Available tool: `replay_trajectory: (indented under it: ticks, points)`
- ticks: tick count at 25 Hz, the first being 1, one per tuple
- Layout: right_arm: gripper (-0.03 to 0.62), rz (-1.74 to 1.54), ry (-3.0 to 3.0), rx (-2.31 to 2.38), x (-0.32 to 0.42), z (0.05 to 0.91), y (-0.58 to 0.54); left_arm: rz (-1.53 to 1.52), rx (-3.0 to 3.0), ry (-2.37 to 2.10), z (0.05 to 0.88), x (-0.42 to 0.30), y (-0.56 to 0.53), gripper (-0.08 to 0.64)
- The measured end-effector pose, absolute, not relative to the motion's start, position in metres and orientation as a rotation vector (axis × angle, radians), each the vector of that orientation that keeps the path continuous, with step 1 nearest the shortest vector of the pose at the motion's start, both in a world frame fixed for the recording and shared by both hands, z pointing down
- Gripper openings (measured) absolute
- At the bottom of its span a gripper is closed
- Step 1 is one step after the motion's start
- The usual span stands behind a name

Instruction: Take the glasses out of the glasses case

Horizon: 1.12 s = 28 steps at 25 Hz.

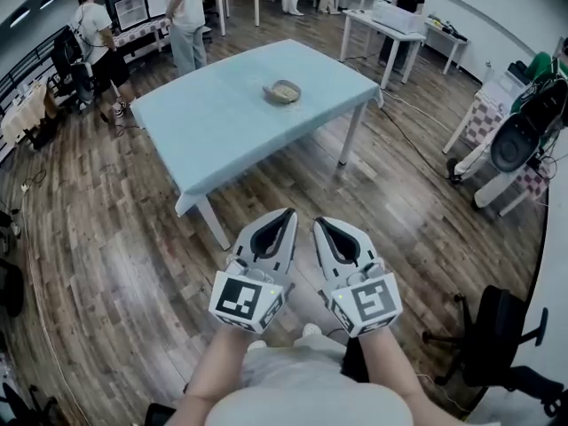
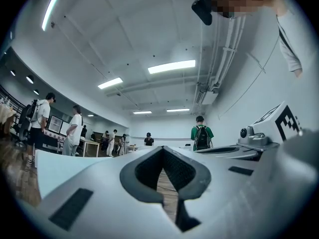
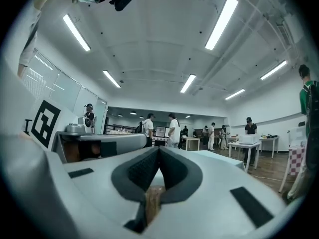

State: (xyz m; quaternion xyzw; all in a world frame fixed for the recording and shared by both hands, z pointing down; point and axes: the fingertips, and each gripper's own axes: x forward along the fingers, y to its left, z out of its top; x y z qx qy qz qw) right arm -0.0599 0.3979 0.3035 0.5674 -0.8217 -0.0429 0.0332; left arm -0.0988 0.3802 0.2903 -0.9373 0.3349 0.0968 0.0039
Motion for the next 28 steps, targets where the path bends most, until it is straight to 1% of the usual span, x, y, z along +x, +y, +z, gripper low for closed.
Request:
replay_trajectory:
  ticks: [7, 14, 28]
  points:
    - [0.008, -0.179, -2.567, 1.722, -0.014, 0.296, 0.385, 0.312, -2.908, 1.09, 0.288, -0.052, 0.367, 0.008]
    - [0.006, -0.161, -2.61, 1.64, 0.027, 0.299, 0.374, 0.324, -2.878, 1.143, 0.289, -0.008, 0.358, 0.009]
    - [0.008, -0.097, -2.682, 1.605, 0.047, 0.305, 0.34, 0.256, -2.857, 1.198, 0.3, 0.01, 0.329, 0.008]
